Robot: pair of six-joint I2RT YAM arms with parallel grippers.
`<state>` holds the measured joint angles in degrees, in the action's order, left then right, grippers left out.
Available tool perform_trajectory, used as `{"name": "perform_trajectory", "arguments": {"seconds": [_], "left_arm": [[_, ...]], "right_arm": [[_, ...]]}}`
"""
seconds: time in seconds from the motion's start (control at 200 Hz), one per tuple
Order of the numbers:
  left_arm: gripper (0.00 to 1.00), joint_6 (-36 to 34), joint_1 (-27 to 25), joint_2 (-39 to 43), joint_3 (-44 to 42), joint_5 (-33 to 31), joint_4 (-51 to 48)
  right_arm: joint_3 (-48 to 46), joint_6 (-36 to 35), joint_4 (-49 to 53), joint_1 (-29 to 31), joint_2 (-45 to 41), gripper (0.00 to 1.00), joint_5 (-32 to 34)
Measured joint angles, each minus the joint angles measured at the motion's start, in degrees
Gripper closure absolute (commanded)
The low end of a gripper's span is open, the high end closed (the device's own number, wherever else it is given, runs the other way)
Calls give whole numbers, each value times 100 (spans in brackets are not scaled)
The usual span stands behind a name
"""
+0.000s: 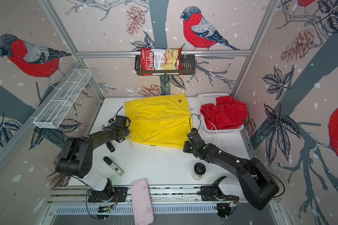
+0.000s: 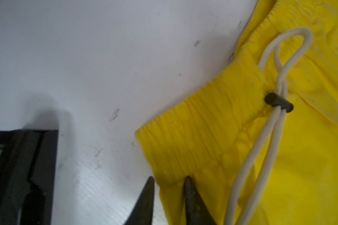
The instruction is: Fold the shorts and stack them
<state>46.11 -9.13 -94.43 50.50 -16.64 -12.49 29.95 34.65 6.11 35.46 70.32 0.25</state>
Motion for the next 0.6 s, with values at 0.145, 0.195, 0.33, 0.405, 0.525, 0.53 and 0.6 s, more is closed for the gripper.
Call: {"name": "perform_trajectory", "arguments": {"seconds": [0.145,0.195,0.33,0.405,0.525,0.53,0.6], "left_arm": [[100,-92,0,-48,52,46,-44],[100,-92,-2,-24,39,94,-68],[77,-81,-61,221,-79,177,-210],[53,-59,-188,413,-181,98,-334],[42,59,-518,879,-411,-162,-505],[41,55,-542,911,-426,-166,-507],[39,55,-785,1193,-614,-203,-522]], "right_arm": [[-140,-9,44,-356,-382,100,-136],[-208,-20,42,-505,-479,100,-254],[-295,-44,70,-852,-656,100,-540],[-286,-74,153,-968,-695,100,-577],[-258,-149,337,-1075,-697,100,-575],[-256,-149,339,-1075,-697,100,-575],[-243,-153,341,-1097,-680,100,-590]]}}
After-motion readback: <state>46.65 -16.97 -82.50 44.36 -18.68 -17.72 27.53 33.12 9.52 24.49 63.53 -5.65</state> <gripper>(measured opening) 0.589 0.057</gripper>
